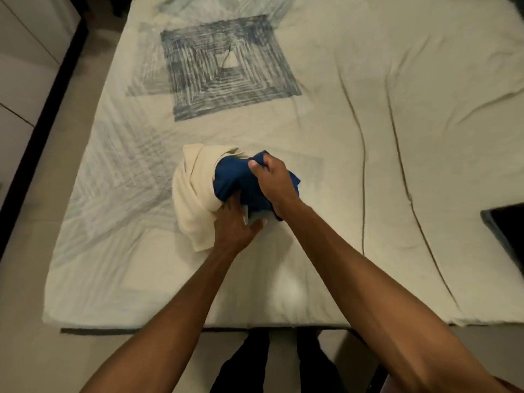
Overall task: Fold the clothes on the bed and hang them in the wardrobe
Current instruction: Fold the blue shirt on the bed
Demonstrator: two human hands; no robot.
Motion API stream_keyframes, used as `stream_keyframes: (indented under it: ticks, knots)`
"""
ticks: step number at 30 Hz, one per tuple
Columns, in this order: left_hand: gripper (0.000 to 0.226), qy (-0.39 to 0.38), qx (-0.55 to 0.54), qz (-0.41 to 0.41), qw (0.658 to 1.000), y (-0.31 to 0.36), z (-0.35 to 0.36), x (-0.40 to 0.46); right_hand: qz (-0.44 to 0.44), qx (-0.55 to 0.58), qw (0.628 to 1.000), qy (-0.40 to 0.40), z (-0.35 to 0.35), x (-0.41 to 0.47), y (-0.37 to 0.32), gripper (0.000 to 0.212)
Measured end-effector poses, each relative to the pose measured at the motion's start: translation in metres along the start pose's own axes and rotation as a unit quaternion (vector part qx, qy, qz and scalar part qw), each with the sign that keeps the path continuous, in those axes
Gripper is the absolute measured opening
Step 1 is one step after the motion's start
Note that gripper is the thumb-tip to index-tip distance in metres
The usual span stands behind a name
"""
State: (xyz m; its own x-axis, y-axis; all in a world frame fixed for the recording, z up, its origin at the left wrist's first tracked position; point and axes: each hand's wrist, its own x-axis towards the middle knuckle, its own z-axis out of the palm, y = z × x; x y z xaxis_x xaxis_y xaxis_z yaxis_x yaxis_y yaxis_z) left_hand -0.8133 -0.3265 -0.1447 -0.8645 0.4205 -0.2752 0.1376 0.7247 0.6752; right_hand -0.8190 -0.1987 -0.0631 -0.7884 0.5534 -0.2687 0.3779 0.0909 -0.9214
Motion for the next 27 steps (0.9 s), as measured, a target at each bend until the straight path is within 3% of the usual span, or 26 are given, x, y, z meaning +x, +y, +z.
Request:
stream_keyframes:
  ticks: [3,6,9,12,15,18,20,23,27]
  knots:
    - [0.114,0.051,0.023,-0.001,0.998,0.036,-0.013,0.008,-0.059,0.040,0.997,0.021,-0.036,-0.009,-0.066,0.023]
    - [0.103,0.119,-0.016,-0.032,0.992,0.092,-0.037,0.012,-0.110,0.114,0.986,0.054,-0.072,-0.014,-0.128,0.019]
    - [0.087,0.157,-0.015,-0.007,0.987,0.142,-0.070,0.022,-0.168,0.130,0.968,0.135,-0.110,-0.015,-0.178,0.031]
    - [0.068,0.118,0.028,0.011,0.993,0.165,-0.102,0.040,-0.190,0.169,0.946,0.202,-0.154,-0.019,-0.224,0.041]
    - [0.058,0.049,0.058,-0.002,0.997,0.176,-0.116,0.060,-0.188,0.204,0.929,0.245,-0.194,-0.032,-0.254,0.027]
    - [0.065,0.012,-0.022,-0.077,0.997,0.186,-0.121,0.069,-0.188,0.214,0.919,0.274,-0.230,-0.043,-0.264,0.016]
    - [0.062,-0.007,-0.013,-0.123,0.992,0.188,-0.120,0.063,-0.193,0.221,0.912,0.285,-0.251,-0.049,-0.265,0.016]
    - [0.032,-0.003,0.036,-0.037,0.999,0.214,-0.102,0.036,-0.188,0.244,0.908,0.285,-0.282,-0.058,-0.265,0.013]
    - [0.014,0.033,-0.114,0.153,0.981,0.289,-0.055,-0.021,-0.161,0.267,0.902,0.300,-0.311,-0.066,-0.255,0.010]
